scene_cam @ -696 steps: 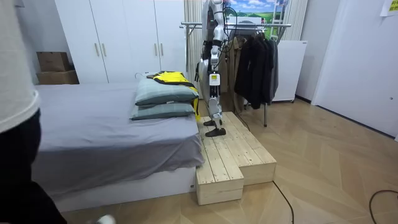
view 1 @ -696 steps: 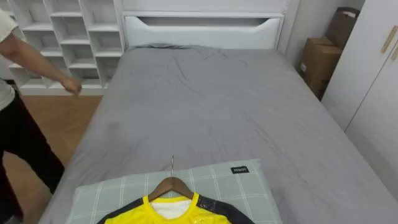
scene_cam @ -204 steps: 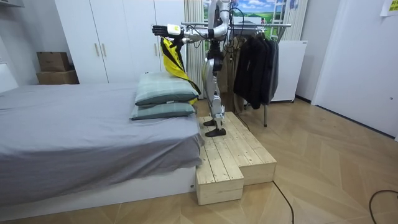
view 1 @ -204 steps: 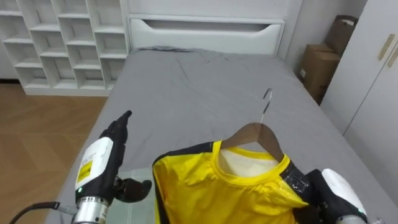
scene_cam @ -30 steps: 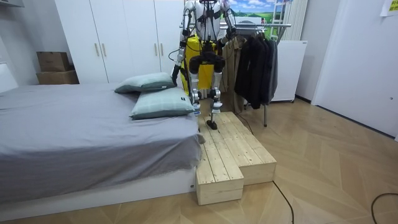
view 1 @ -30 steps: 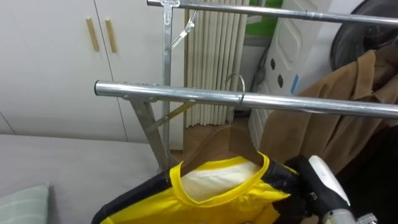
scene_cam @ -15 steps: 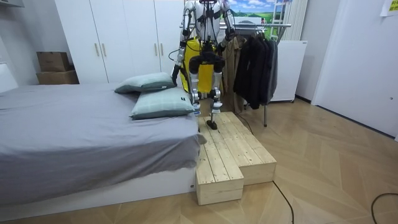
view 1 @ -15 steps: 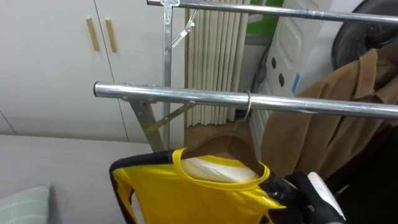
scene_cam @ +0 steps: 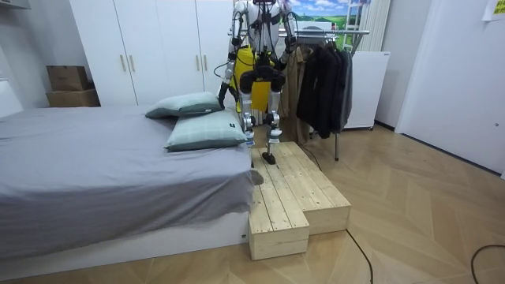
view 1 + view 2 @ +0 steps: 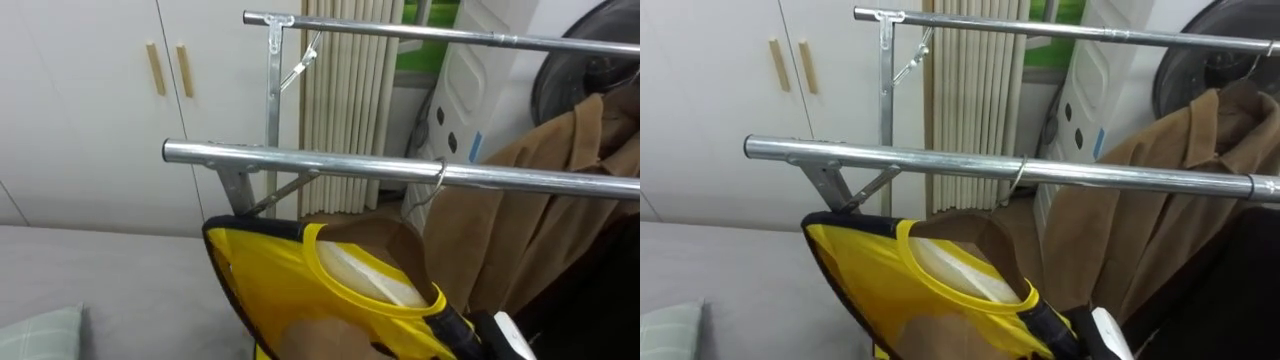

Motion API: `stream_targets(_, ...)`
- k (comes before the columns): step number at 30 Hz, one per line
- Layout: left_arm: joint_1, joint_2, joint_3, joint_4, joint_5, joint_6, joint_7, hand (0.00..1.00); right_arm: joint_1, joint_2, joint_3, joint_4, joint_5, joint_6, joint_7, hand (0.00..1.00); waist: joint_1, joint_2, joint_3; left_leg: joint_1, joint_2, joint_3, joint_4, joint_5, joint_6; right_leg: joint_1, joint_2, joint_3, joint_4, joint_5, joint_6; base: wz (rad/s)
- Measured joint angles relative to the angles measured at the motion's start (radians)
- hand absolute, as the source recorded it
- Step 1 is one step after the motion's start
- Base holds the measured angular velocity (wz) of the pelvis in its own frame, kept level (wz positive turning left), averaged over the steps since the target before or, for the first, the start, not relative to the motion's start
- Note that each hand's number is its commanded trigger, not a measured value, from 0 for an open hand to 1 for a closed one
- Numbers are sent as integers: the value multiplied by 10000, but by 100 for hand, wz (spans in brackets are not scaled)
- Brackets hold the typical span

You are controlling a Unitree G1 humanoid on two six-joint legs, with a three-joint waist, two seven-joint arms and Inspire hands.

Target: Hang clothes

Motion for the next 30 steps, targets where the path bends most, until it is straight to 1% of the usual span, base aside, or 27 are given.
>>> stream_targets(1,-1,-2,-2,0,0,-1,-9,0,0,1,0,14,0,-39,-43,100,-10,21,6,8,0,-1,1,0,0,4,0,3,-2,0,0,0)
stream_targets(2,-1,-3,-2,0,0,0,-10,0,-1,1,0,19,0,-57,-48,98,-18,29,9,10,-1,-1,1,0,0,6,-1,3,-3,0,0,0)
stream_targets(3,0,-4,-1,1,-6,-1,-10,0,0,2,1,29,-3,-102,-52,51,-38,43,14,12,-1,-1,1,0,0,7,0,8,-3,0,0,0)
stream_targets(4,1,-6,-2,3,-6,-1,-10,0,0,2,0,38,-16,-147,-59,39,-50,51,18,13,-2,-1,1,0,0,8,0,11,-4,0,0,0)
stream_targets(5,2,-17,1,5,-5,-1,-10,0,0,3,1,38,-92,-183,-82,0,-79,64,26,13,-2,0,2,1,0,8,0,11,-6,0,0,0)
stream_targets(9,2,-42,0,4,-8,0,-16,0,-1,63,7,12,-398,-195,-266,0,-96,76,25,-21,-2,14,1,1,0,-24,11,59,-4,-8,11,0)
stream_targets(10,2,-46,0,4,-7,1,-33,0,-3,94,7,-2,-467,-135,-267,0,-96,53,6,-22,-2,15,-2,0,0,-35,13,57,10,-8,11,0)
stream_targets(11,2,-55,4,3,-5,1,-36,0,0,98,7,-18,-488,-112,-262,0,-96,53,4,-21,-2,18,-3,0,0,-38,16,58,15,-8,11,0)
stream_targets(13,12,-72,3,2,-1,11,-51,0,0,94,3,-171,-529,118,-255,0,-100,71,-4,-21,-2,42,-5,0,0,-58,25,65,42,-7,9,-3)
stream_targets(16,12,-72,3,2,-2,41,-65,0,1,88,2,-457,-553,248,-256,0,-135,73,-5,-21,3,49,-4,0,0,-74,33,65,66,-7,7,0)
stream_targets(25,11,-77,102,1,-5,48,-149,0,57,93,2,-1258,-516,325,-244,0,-165,62,-10,-54,0,131,0,1,-2,-193,47,138,200,-60,6,-2)
stream_targets(30,12,-70,224,1,-6,47,-294,0,57,93,-5,-1308,-516,325,-244,0,-169,30,-26,-66,0,138,-20,-2,-3,-213,62,172,205,-60,6,-1)
